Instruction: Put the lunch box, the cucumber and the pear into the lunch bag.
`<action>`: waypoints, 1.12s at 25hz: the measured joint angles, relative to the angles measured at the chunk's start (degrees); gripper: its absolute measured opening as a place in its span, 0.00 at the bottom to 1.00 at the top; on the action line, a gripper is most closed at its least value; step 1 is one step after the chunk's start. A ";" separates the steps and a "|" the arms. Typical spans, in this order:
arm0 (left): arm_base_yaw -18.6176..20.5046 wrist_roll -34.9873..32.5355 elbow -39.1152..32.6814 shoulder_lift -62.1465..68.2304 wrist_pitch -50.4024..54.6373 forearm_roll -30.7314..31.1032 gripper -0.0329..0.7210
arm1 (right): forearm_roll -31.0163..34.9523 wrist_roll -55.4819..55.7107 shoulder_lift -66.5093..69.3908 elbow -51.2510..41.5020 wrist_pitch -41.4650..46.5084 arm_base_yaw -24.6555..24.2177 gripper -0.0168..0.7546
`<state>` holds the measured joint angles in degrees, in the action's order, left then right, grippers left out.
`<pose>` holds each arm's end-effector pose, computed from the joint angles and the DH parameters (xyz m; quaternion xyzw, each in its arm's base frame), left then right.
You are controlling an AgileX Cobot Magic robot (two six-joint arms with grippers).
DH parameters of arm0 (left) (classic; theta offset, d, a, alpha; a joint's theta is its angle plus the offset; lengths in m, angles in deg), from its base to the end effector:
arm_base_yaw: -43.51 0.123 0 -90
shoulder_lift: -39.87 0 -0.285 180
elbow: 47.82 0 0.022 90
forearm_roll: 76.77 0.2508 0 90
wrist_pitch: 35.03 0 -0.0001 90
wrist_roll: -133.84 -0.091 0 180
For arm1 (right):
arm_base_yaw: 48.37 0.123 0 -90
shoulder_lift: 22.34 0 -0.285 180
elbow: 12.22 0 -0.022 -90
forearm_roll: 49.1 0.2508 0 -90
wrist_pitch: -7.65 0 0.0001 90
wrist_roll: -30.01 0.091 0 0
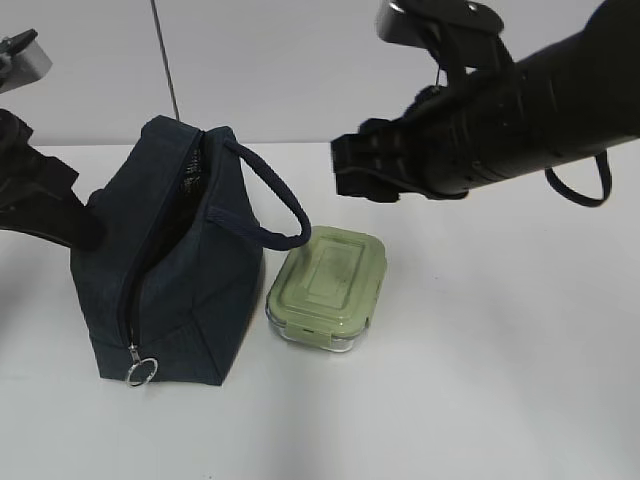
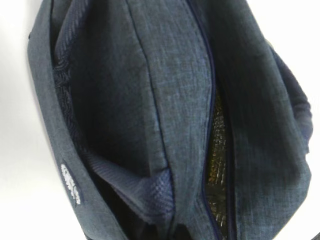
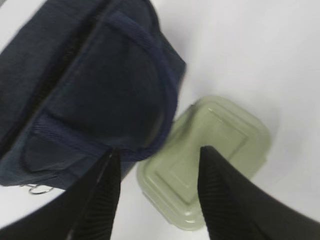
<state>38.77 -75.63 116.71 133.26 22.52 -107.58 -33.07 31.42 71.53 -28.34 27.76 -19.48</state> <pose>0.2819 -0.0629 0.2690 0.1716 0.9488 -0.2095 0.1627 0.2869 0.1682 0.2847 -0.1176 0.8955 0.2044 0.3774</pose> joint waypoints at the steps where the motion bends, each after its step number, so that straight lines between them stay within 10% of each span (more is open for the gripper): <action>1: 0.00 0.00 0.00 0.00 0.00 0.00 0.05 | 1.89 -1.02 0.39 -0.77 0.63 -1.70 0.53; 5: 0.00 0.00 0.00 0.00 0.00 -0.05 0.05 | 20.78 -16.89 2.35 -3.74 4.68 -10.70 0.53; 10: 0.00 0.00 0.00 0.05 0.20 0.00 0.05 | 59.63 -48.50 9.92 -4.17 17.69 -22.41 0.53; 20: 0.00 0.00 0.00 0.05 -0.09 0.00 0.05 | 79.55 -60.61 18.38 -8.29 27.12 -24.58 0.53; 28: 0.00 0.00 0.00 0.05 -0.09 0.10 0.05 | 81.17 -65.47 24.70 -10.57 28.62 -24.58 0.64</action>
<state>38.77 -75.63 116.71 133.31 22.44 -107.48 48.09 -34.05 96.23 -38.91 56.38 -44.06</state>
